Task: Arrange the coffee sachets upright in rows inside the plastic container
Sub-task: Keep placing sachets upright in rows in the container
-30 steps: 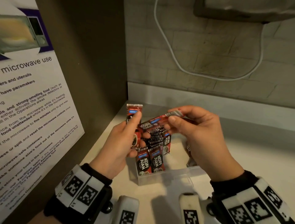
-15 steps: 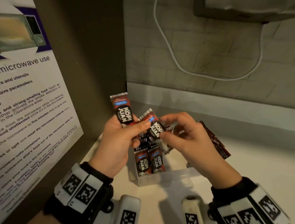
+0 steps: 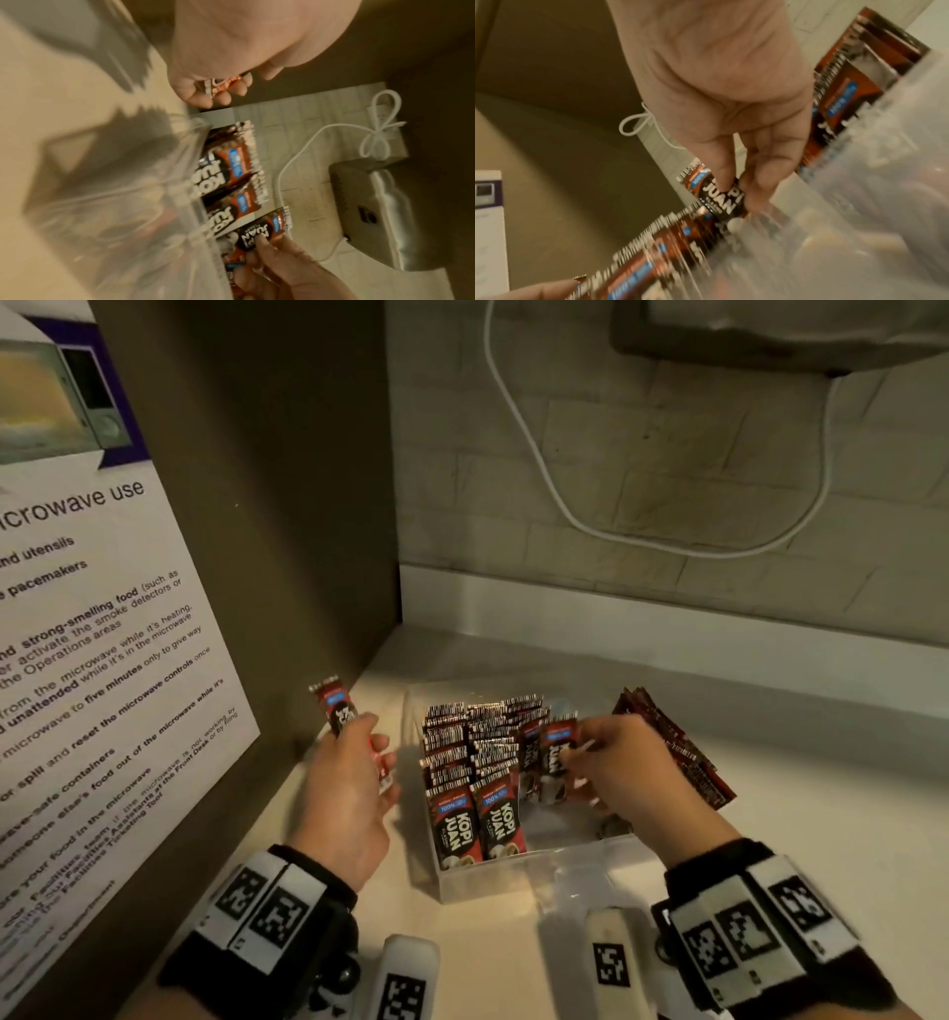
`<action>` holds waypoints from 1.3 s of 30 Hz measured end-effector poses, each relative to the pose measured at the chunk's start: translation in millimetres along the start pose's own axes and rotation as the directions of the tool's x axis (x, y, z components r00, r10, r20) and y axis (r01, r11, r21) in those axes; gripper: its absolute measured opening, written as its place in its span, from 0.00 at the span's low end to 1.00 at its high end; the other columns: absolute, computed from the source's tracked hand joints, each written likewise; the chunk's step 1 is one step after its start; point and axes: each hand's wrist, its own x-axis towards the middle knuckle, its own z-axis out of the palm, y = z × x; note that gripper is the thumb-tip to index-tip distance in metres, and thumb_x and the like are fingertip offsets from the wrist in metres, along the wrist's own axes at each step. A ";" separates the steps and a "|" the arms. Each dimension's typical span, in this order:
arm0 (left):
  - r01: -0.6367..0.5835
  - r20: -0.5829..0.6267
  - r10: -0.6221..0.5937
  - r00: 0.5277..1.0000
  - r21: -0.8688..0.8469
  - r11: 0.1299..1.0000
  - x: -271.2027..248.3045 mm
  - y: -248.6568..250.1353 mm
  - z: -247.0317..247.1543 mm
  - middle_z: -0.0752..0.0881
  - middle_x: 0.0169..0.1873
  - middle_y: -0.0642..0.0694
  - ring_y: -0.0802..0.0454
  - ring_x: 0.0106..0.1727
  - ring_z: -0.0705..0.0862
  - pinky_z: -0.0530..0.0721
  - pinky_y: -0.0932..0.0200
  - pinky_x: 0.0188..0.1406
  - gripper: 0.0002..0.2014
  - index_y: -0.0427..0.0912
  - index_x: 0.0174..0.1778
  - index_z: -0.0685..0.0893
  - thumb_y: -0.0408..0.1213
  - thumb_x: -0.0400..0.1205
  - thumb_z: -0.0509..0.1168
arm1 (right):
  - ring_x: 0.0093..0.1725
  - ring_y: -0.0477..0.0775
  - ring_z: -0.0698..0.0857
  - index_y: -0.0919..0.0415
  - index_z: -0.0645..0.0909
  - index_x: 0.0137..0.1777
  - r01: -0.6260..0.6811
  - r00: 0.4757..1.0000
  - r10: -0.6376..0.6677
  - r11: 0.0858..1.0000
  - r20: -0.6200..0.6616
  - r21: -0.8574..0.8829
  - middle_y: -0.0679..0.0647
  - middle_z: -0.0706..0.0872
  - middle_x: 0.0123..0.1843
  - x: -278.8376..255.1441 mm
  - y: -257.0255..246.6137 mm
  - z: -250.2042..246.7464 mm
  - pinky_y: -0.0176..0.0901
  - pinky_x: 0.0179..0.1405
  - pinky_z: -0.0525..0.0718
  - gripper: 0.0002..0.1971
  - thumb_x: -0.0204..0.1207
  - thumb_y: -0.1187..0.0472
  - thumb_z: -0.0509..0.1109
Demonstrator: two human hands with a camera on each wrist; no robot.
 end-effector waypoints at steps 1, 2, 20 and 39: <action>0.023 -0.024 -0.023 0.999 0.001 1.000 1.7 -4.5 -0.6 0.78 0.36 0.51 0.56 0.37 0.77 0.77 0.51 0.46 0.06 0.48 0.43 0.79 0.43 0.85 0.62 | 0.28 0.50 0.85 0.52 0.81 0.40 -0.021 0.999 0.022 1.000 0.024 -0.010 0.54 0.87 0.35 2.3 2.6 4.9 0.36 0.21 0.77 0.08 0.79 0.65 0.69; 0.046 -0.039 -0.046 0.998 -0.006 0.999 2.4 -8.3 -0.6 0.77 0.36 0.50 0.55 0.37 0.77 0.77 0.48 0.50 0.07 0.48 0.44 0.79 0.44 0.86 0.61 | 0.26 0.50 0.85 0.53 0.81 0.38 -0.036 0.999 0.037 0.999 0.040 -0.014 0.55 0.88 0.34 5.3 5.2 9.7 0.36 0.20 0.77 0.10 0.79 0.65 0.68; 0.180 0.128 -0.174 0.976 -0.038 0.983 -9.7 -21.7 7.5 0.92 0.33 0.44 0.49 0.35 0.90 0.82 0.52 0.34 0.11 0.40 0.57 0.84 0.41 0.87 0.60 | 0.42 0.54 0.88 0.41 0.79 0.46 0.006 1.000 -0.009 0.989 -0.014 -0.147 0.48 0.87 0.39 17.3 20.9 34.3 0.55 0.48 0.88 0.13 0.73 0.62 0.74; 0.190 0.148 -0.181 0.972 -0.046 0.981 -14.4 -19.4 7.8 0.92 0.31 0.46 0.46 0.42 0.89 0.82 0.50 0.36 0.10 0.43 0.52 0.84 0.42 0.87 0.59 | 0.35 0.57 0.88 0.57 0.78 0.31 -0.005 1.000 0.007 0.992 0.018 -0.130 0.55 0.88 0.32 16.8 19.5 33.9 0.57 0.44 0.89 0.12 0.71 0.58 0.76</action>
